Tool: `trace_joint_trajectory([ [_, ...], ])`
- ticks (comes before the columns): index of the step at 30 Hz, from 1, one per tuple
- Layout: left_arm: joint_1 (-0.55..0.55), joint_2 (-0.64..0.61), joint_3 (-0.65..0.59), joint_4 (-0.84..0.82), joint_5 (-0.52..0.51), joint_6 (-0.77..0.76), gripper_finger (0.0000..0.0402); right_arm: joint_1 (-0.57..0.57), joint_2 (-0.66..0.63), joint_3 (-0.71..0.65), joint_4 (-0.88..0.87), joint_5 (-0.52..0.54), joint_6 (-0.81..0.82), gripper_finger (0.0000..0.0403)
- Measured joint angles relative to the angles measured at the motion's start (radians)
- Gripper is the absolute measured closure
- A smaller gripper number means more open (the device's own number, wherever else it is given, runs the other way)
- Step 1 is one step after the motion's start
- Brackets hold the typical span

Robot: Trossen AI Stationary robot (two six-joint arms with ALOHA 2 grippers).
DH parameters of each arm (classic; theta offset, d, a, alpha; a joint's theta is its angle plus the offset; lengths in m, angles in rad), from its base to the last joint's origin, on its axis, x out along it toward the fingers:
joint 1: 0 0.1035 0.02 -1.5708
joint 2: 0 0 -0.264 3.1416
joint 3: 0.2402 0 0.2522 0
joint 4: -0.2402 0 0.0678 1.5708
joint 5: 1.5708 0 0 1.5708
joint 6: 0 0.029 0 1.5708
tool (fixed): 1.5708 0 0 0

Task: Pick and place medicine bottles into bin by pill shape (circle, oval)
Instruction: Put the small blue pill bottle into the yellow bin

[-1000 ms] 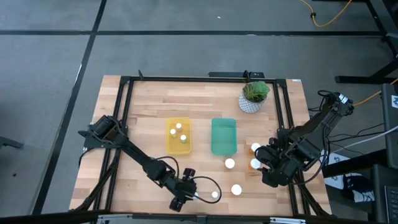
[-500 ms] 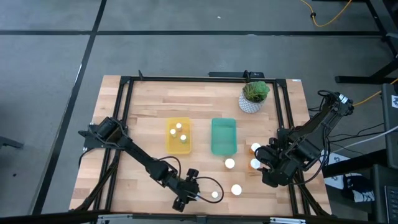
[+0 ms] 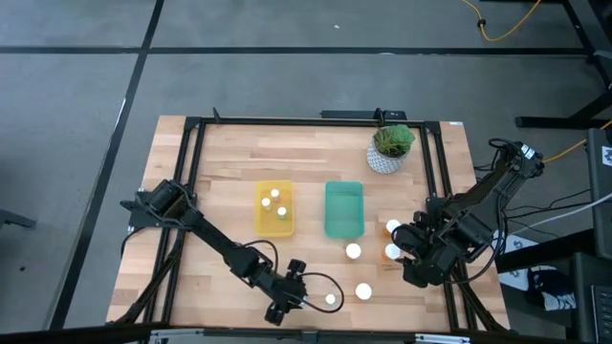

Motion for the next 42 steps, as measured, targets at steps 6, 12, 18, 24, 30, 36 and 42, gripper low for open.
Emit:
trace_joint_trajectory([
  [6,0.004,0.000,0.000,0.006,-0.010,0.046,0.0254,0.000,0.000,0.000,0.000,0.000,0.000,0.0134],
  [12,0.006,-0.022,0.000,0.004,-0.019,0.078,0.0291,0.000,0.000,0.000,0.000,0.000,0.000,0.0134],
  [18,0.001,-0.141,0.000,-0.152,-0.115,0.098,0.0302,0.000,0.000,0.000,0.000,0.000,0.000,0.0134],
  [24,-0.003,-0.312,0.000,-0.354,-0.211,0.096,0.0303,0.000,0.000,0.000,0.000,0.000,-0.003,0.0134],
  [30,0.028,-0.465,0.000,-0.582,-0.284,0.020,0.0304,0.000,0.000,0.000,0.000,0.000,-0.003,0.0134],
  [36,0.054,-0.578,0.000,-0.782,-0.345,-0.061,0.0305,0.000,0.000,0.000,0.000,0.000,-0.004,0.0134],
  [42,0.084,-0.648,-0.007,-0.867,-0.351,-0.061,0.0305,0.000,0.000,0.000,0.000,0.000,-0.004,0.0134],
])
